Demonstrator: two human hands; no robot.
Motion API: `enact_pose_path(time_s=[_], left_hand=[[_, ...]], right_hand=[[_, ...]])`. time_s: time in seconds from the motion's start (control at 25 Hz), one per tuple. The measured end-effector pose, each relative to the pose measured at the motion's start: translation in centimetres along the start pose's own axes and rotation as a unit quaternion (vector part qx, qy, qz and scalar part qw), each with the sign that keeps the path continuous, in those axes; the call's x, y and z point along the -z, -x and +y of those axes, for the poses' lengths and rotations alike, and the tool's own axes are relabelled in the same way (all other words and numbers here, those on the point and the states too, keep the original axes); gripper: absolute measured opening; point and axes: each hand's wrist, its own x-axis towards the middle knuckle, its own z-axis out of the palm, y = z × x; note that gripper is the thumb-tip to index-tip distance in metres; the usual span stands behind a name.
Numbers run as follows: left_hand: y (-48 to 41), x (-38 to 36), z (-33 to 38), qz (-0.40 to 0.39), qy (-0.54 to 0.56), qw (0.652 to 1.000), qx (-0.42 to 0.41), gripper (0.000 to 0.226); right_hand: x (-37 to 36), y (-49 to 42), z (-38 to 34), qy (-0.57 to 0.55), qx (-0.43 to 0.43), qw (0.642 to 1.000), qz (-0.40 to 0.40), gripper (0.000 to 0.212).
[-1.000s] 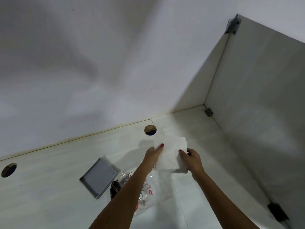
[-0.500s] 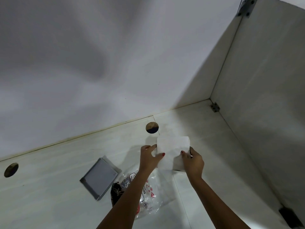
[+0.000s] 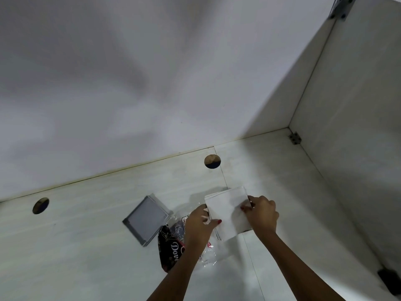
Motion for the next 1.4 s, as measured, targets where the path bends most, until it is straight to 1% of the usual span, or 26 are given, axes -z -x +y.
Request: enact_pose_path(time_s=[0.08, 0.16, 0.24, 0.32, 0.36, 0.4, 0.52, 0.6, 0.72, 0.8, 1.0, 1.12, 1.2, 1.24, 1.32, 1.4], left_hand=[[-0.2, 0.1, 0.2, 0.005, -0.045, 0.998, -0.044, 0.045], [-0.6, 0.0, 0.4, -0.016, -0.120, 0.988, -0.091, 0.049], [-1.0, -0.1, 0.7, -0.038, -0.164, 0.979, -0.117, 0.041], [-1.4, -0.4, 1.1, -0.029, -0.167, 0.978, -0.124, 0.031], [-1.7, -0.5, 1.2, -0.017, -0.167, 0.978, -0.124, 0.028], [-2.0, -0.7, 1.4, -0.007, -0.167, 0.978, -0.122, 0.028], [-2.6, -0.8, 1.7, 0.020, -0.146, 0.986, -0.080, 0.023], [-2.7, -0.9, 1.7, 0.041, -0.119, 0.991, -0.051, 0.022], [-2.8, -1.2, 1.5, 0.063, -0.054, 0.996, -0.037, 0.035], [-3.1, -1.3, 1.3, 0.058, -0.029, 0.997, -0.037, 0.035], [-4.1, -1.2, 1.1, 0.071, -0.067, 0.995, -0.020, 0.019], [-4.2, -1.6, 1.4, 0.079, -0.094, 0.992, -0.020, 0.012], [-4.4, -2.0, 1.6, 0.087, -0.083, 0.993, -0.007, 0.014], [-4.6, -2.2, 1.7, 0.086, -0.070, 0.994, 0.014, 0.023], [-5.6, -2.4, 1.9, 0.068, -0.020, 0.993, 0.089, 0.038], [-6.7, -2.4, 2.0, 0.040, 0.022, 0.987, 0.156, 0.040]], right_hand=[[0.2, 0.1, -0.4, 0.034, 0.017, 0.999, 0.013, 0.032], [0.2, 0.1, -0.7, 0.055, 0.034, 0.998, 0.017, 0.041], [0.3, 0.0, -0.7, 0.044, 0.050, 0.998, 0.001, 0.053], [0.7, -0.5, -0.5, -0.017, 0.064, 0.997, -0.046, 0.067], [0.9, -0.8, -0.4, -0.042, 0.069, 0.995, -0.061, 0.068], [1.1, -0.9, -0.4, -0.052, 0.071, 0.994, -0.061, 0.063], [1.4, -1.6, 0.1, -0.033, 0.086, 0.995, -0.033, 0.041], [1.5, -1.9, 0.3, -0.035, 0.106, 0.994, -0.022, 0.036], [1.5, -2.5, 0.3, -0.021, 0.154, 0.988, -0.008, 0.030], [1.3, -2.8, 0.4, -0.020, 0.166, 0.986, -0.004, 0.031], [0.8, -3.9, 0.2, 0.011, 0.149, 0.989, -0.004, 0.032], [0.1, -3.9, 0.1, 0.041, 0.144, 0.989, 0.019, 0.029], [-0.4, -3.7, 0.4, 0.042, 0.137, 0.989, 0.033, 0.031], [-0.6, -3.7, 0.4, 0.042, 0.133, 0.989, 0.037, 0.035], [-0.8, -3.9, 0.3, 0.037, 0.119, 0.992, 0.027, 0.049], [-0.7, -4.4, 0.2, 0.013, 0.092, 0.996, -0.019, 0.057]])
